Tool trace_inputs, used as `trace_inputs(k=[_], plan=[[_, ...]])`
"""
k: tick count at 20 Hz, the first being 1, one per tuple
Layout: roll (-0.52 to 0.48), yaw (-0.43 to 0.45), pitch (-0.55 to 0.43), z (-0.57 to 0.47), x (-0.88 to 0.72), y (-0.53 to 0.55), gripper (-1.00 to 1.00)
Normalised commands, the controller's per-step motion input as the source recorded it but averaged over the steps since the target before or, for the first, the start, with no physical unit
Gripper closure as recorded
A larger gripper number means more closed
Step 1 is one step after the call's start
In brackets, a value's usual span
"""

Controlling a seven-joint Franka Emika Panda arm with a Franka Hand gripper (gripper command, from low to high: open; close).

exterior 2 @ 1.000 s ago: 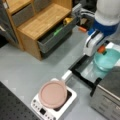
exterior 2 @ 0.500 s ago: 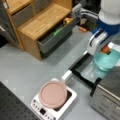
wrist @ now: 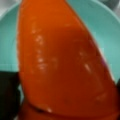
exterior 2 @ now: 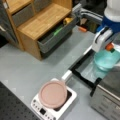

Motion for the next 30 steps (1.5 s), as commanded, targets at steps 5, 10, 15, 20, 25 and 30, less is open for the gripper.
trace_inputs(k=[5, 10, 15, 20, 25, 30], plan=[[0.105, -0.017, -0.057, -0.17, -0.18, 0.08, 1.0], [0.108, 0.044, -0.017, -0.16, -0.1, 0.1, 1.0], [0.147, 0.007, -0.04, -0.09, -0.01, 0.09, 1.0], [0.156, -0.021, -0.044, -0.06, 0.03, 0.03, 1.0], [0.154, -0.017, -0.003, -0.05, 0.04, 0.01, -1.0], [0.143, -0.023, 0.01, -0.02, 0.08, 0.02, -1.0]])
